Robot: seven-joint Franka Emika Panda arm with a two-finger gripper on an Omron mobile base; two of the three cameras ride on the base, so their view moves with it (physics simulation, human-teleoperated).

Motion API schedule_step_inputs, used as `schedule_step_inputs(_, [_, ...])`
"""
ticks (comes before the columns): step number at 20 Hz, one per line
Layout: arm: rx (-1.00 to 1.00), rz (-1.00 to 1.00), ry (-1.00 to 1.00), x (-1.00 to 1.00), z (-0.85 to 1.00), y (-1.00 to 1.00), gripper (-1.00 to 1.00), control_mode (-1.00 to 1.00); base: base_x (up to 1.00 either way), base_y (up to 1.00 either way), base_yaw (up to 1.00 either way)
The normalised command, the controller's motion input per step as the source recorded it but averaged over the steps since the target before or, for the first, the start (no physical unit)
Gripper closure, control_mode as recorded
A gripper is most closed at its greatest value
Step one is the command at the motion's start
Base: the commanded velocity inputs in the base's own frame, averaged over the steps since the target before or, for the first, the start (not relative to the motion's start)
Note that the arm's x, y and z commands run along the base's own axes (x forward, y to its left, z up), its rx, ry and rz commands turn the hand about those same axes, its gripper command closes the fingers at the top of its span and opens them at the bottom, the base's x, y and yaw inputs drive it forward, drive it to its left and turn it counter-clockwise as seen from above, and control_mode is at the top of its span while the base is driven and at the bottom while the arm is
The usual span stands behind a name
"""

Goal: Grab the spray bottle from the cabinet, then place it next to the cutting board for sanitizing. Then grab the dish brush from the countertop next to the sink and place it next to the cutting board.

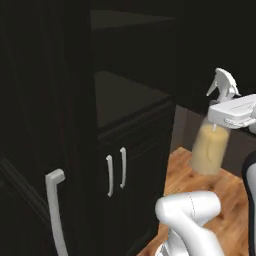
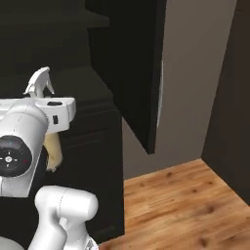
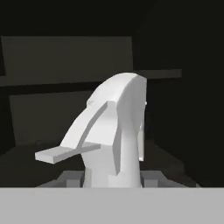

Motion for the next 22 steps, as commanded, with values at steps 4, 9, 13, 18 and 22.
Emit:
schedule_step_inputs(4, [0.00,0.00,0.00,0.00,0.00,0.00,1.00,1.00,-0.12,-0.73,-0.59])
schedule_step_inputs(9, [0.00,0.00,0.00,0.00,0.00,0.00,1.00,1.00,-0.03,-0.81,-0.61])
schedule_step_inputs(13, [0.00,0.00,0.00,0.00,0.00,0.00,1.00,1.00,-0.01,-0.70,-0.63])
schedule_step_inputs(18, [0.00,0.00,0.00,0.00,0.00,0.00,1.00,1.00,0.37,-0.22,-0.60])
schedule_step_inputs(22, [0.00,0.00,0.00,0.00,0.00,0.00,1.00,1.00,0.91,0.00,-0.46])
